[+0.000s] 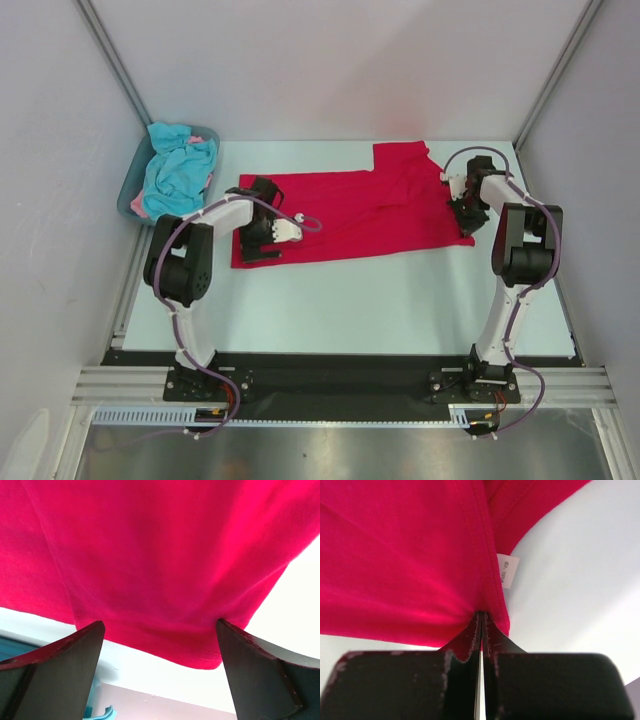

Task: Fold and stack the t-shirts
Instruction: Fold the tshirt

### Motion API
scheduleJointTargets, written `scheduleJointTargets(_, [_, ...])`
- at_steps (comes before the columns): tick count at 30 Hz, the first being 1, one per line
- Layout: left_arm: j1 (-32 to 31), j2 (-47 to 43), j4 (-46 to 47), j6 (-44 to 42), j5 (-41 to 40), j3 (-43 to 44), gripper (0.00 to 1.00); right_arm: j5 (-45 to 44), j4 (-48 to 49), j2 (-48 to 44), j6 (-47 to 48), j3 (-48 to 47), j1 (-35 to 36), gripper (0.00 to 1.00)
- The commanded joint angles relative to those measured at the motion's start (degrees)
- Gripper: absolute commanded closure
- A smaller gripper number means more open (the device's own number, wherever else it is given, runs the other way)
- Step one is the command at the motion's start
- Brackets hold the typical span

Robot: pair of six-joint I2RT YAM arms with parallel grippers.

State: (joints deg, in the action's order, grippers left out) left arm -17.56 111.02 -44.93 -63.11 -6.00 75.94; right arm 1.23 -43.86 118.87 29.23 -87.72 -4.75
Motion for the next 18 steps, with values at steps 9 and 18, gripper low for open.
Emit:
scheduleJointTargets(9, [1.48,-7.13,-3.05,-0.96,0.29,1.14,0.00,-4.40,-0.44,1.89,2.67,1.76,-4.39,1.00])
scheduleJointTargets(18, [4.55,-8.28,6.30,-1.05,-3.23,-4.49,0.00,-3.78,0.09,1.10,2.76,3.26,-4.56,1.00])
